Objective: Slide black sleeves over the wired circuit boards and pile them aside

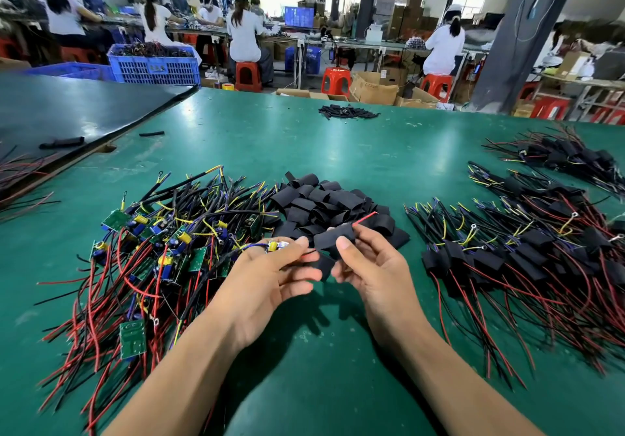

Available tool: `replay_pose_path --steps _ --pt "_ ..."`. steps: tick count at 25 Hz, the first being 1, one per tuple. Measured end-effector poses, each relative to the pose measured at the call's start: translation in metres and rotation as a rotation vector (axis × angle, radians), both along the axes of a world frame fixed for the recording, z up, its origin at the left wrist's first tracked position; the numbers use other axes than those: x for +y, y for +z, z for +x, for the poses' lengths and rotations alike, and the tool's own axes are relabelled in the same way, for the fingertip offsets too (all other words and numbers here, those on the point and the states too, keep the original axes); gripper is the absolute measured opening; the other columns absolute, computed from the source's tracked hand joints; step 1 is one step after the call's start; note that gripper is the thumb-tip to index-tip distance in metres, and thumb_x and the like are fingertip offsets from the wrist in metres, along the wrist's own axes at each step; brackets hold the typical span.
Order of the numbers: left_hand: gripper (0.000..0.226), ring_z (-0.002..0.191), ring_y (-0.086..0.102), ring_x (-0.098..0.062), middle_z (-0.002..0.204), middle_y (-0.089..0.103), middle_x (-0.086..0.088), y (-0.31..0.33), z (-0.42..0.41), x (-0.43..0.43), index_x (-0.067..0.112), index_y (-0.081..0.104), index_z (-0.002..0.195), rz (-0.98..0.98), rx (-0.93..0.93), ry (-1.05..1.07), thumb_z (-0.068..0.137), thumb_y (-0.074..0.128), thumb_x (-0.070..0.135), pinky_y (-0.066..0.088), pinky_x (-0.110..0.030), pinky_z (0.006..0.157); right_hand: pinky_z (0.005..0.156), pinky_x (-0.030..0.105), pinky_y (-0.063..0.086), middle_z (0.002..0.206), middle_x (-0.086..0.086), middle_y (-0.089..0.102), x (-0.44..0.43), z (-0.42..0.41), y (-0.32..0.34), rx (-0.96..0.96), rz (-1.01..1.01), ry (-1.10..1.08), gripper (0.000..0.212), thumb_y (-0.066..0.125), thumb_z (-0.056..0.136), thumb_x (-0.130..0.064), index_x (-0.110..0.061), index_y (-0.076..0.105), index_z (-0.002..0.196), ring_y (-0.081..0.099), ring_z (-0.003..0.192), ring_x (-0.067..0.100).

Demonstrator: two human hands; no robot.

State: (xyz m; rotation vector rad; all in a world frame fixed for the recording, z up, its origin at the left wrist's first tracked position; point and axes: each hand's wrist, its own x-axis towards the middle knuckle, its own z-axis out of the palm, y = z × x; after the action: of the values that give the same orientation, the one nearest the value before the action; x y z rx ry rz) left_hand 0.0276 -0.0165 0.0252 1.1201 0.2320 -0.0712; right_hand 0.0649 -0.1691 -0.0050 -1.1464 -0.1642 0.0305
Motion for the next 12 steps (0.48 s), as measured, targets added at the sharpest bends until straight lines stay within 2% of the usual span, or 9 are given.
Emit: replay_pose_path --steps 3,7,9,12 --pt "0.026 0.053 0.053 -0.014 0.087 0.066 -0.008 0.0037 0.0005 0.0000 0.012 0.063 0.097 -0.015 0.085 -0.083 0.097 0.055 0.036 0.041 -0.023 0.046 0.073 0.027 0.058 0.094 0.011 0.075 -0.0011 -0.0016 0.0023 0.049 0.079 0.060 0.042 0.078 0.073 -0.018 -0.008 0.064 0.111 0.075 0.081 0.025" --pt "0.036 0.051 0.034 -0.014 0.078 0.049 -0.005 0.0062 0.0035 0.0024 0.006 0.059 0.122 -0.151 0.073 -0.021 0.104 0.040 0.031 0.029 -0.024 0.045 0.076 0.028 0.059 0.096 0.013 0.076 -0.0003 -0.0045 0.0049 0.034 0.045 0.136 0.031 0.078 0.075 -0.012 -0.007 0.065 0.103 0.075 0.089 0.032" --pt "0.041 0.048 0.032 -0.012 0.081 0.050 -0.005 0.0060 0.0030 0.0039 0.003 0.060 0.126 -0.182 0.048 -0.016 0.104 0.039 0.031 0.028 -0.022 0.043 0.079 0.029 0.059 0.099 0.016 0.075 0.0013 -0.0070 0.0054 0.006 0.005 0.152 0.026 0.081 0.078 -0.010 -0.011 0.069 0.101 0.075 0.092 0.033" --pt "0.040 0.047 0.030 -0.010 0.085 0.055 -0.005 0.0059 0.0011 0.0041 0.004 0.062 0.121 -0.190 0.037 -0.051 0.104 0.041 0.033 0.028 -0.021 0.042 0.081 0.029 0.058 0.101 0.014 0.076 0.0028 -0.0090 0.0072 -0.038 -0.005 0.146 0.019 0.077 0.079 -0.010 -0.024 0.075 0.092 0.074 0.095 0.032"
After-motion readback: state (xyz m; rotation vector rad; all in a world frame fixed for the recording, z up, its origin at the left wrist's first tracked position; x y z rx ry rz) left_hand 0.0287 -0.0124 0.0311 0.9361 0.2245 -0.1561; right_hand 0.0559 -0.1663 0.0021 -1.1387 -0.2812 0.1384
